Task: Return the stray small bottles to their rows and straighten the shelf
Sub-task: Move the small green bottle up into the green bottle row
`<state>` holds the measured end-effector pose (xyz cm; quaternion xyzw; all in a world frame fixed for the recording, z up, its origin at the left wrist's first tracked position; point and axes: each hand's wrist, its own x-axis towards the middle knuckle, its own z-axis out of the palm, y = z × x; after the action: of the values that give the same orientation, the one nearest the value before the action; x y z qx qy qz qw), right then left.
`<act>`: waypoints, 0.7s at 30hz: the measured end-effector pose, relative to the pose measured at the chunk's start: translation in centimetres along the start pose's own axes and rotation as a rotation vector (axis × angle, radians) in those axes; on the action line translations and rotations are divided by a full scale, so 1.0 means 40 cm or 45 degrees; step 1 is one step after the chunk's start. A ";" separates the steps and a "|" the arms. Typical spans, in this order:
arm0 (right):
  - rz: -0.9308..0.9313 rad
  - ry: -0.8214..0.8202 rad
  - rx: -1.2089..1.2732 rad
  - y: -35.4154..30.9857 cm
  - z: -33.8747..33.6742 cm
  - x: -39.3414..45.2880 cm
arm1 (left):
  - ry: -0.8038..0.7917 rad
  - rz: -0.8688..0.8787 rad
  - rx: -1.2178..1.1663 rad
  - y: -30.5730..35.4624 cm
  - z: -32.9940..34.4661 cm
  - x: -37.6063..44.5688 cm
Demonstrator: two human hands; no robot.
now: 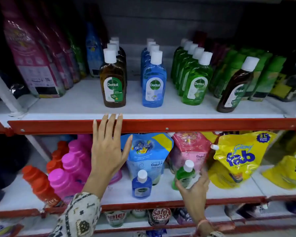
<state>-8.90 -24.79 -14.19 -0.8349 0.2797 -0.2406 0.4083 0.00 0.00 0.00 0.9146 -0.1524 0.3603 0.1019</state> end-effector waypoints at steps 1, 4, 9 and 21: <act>0.079 -0.062 0.046 0.003 0.006 0.003 | 0.017 -0.005 -0.007 0.003 0.000 0.001; 0.174 -0.168 0.055 0.013 0.029 0.006 | 0.062 -0.014 0.005 0.005 0.003 -0.002; 0.185 -0.078 0.120 0.025 0.051 0.015 | 0.100 -0.022 -0.010 0.009 0.011 0.000; -0.233 0.024 0.286 -0.185 -0.102 0.026 | 0.117 -0.023 0.023 0.005 0.019 0.000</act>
<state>-8.69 -23.94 -5.71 -0.8037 0.1775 -0.3144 0.4729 0.42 -0.43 -0.53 0.8992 -0.1362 0.4025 0.1039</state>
